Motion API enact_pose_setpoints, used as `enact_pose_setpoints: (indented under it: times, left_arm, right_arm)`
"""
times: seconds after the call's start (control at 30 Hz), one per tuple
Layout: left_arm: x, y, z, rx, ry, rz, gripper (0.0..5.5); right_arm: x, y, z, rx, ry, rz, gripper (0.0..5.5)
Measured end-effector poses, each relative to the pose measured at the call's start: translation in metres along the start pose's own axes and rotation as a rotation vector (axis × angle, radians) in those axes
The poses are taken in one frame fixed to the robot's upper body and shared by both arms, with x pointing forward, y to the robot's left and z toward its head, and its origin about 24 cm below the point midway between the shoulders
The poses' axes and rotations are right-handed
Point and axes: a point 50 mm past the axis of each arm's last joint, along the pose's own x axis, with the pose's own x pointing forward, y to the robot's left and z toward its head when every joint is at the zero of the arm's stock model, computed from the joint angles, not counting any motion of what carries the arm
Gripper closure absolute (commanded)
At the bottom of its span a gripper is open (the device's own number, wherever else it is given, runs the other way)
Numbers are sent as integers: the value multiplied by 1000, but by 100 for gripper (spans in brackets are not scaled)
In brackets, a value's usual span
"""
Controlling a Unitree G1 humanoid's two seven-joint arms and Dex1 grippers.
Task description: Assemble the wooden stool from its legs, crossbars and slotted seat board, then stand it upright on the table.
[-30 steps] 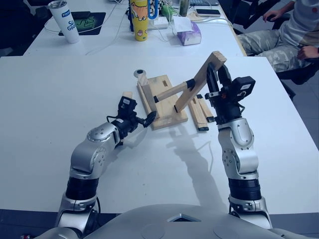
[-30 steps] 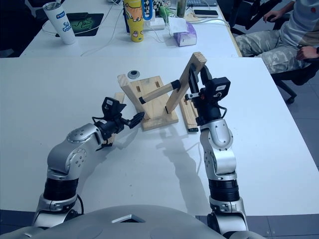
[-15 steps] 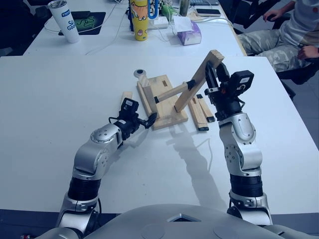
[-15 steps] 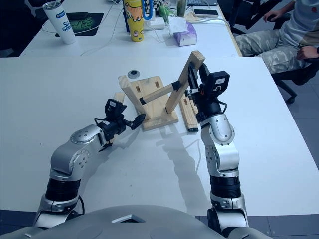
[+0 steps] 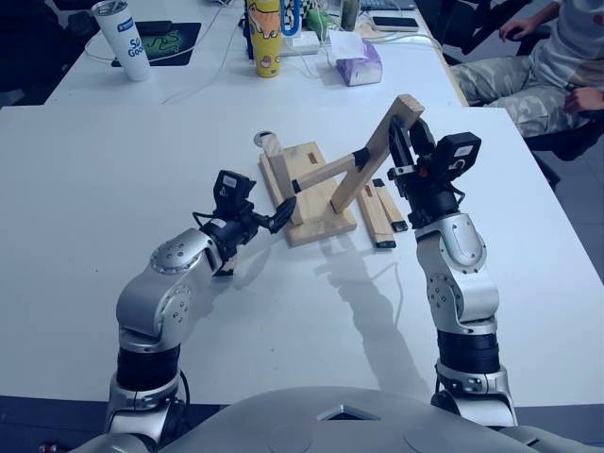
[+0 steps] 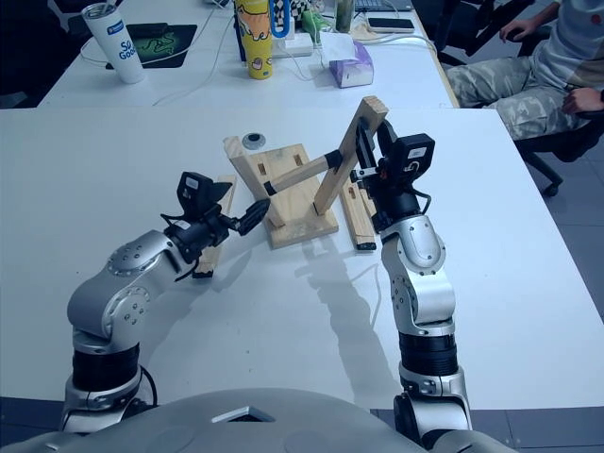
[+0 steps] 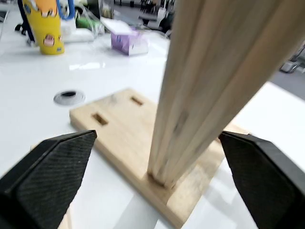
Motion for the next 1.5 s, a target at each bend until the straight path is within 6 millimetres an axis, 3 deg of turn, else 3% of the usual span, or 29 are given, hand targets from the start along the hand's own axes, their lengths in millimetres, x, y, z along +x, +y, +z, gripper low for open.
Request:
enact_pose_setpoints:
  times: [0.17, 0.37, 0.53, 0.67, 0.83, 0.93, 1.07, 1.1, 1.27, 1.5]
  left_arm:
    - [-4, -1, 43, 34, -153, -28, 76]
    - [-5, -2, 56, 43, -188, -23, 76]
    - [-5, -12, 81, 30, -323, -68, 76]
    - [-11, -20, 124, -16, -557, -103, 76]
    - [-13, -13, 150, -45, -657, -68, 76]
    - [3, -6, 142, -30, -551, -5, 76]
    - [31, 4, 75, 21, -208, 99, 76]
    - [33, 2, 68, 26, -204, 87, 76]
    - [36, 0, 63, 127, -249, 113, 76]
    - [37, 8, 66, 135, -275, 146, 76]
  right_arm:
    - [1, 1, 0, -7, 8, 4, 443]
    - [2, 2, 0, -11, 13, 7, 443]
    - [4, 1, 0, -15, 16, 10, 443]
    - [6, 1, -1, -16, 19, 13, 443]
    - [7, 1, -1, -16, 20, 14, 443]
    - [8, 1, -1, -16, 22, 15, 443]
    - [8, 1, -1, -15, 20, 15, 443]
    - [8, 1, -1, -16, 22, 14, 443]
    - [7, -1, -4, -15, 33, 8, 443]
    - [5, -1, -6, -13, 42, 7, 443]
